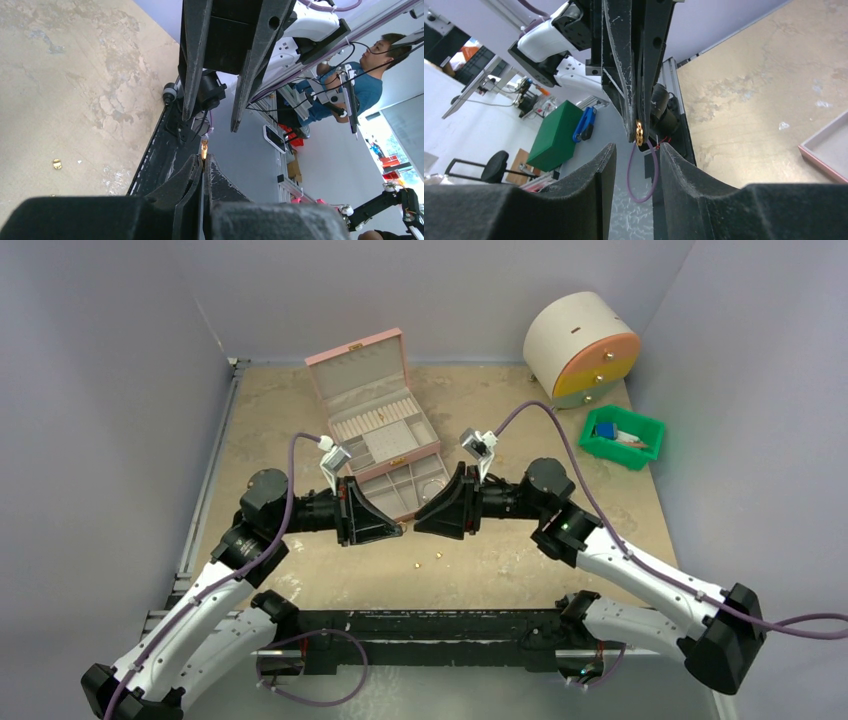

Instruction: Organize the mixed jewelry

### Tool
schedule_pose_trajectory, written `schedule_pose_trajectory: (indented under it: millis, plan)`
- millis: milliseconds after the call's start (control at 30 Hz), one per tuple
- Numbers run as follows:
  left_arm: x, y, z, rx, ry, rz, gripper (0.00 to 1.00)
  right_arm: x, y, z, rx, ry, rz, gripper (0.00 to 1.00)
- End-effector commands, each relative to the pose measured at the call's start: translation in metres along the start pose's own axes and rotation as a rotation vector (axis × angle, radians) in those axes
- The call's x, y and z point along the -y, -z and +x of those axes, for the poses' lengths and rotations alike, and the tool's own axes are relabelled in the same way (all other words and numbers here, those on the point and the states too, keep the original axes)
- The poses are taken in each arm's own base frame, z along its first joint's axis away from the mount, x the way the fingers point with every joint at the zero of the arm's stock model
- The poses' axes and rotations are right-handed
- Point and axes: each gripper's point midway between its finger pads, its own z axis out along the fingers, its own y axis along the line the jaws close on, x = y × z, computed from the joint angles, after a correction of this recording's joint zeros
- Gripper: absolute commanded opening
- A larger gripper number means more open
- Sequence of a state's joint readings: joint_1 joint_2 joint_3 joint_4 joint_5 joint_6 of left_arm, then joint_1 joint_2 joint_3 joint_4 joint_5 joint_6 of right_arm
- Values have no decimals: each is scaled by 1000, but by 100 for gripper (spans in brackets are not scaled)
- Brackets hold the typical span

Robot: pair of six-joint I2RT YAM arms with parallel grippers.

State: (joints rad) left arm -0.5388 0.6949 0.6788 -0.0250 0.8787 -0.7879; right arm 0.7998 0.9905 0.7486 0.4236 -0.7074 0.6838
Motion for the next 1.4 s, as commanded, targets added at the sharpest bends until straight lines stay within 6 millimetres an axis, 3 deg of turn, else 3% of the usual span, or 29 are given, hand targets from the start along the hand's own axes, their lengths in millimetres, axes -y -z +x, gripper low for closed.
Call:
schedule_pose_trajectory:
  millis: [0, 800, 1367]
  plan:
    - [18, 3, -11, 19, -88, 49, 0, -22, -7, -18, 37, 61, -126, 40]
    - [18, 2, -15, 36, -82, 42, 0, -22, -18, -8, -3, 34, -184, 34]
    - [13, 1, -17, 45, -79, 22, 0, -22, -21, -5, -11, 38, -181, 20]
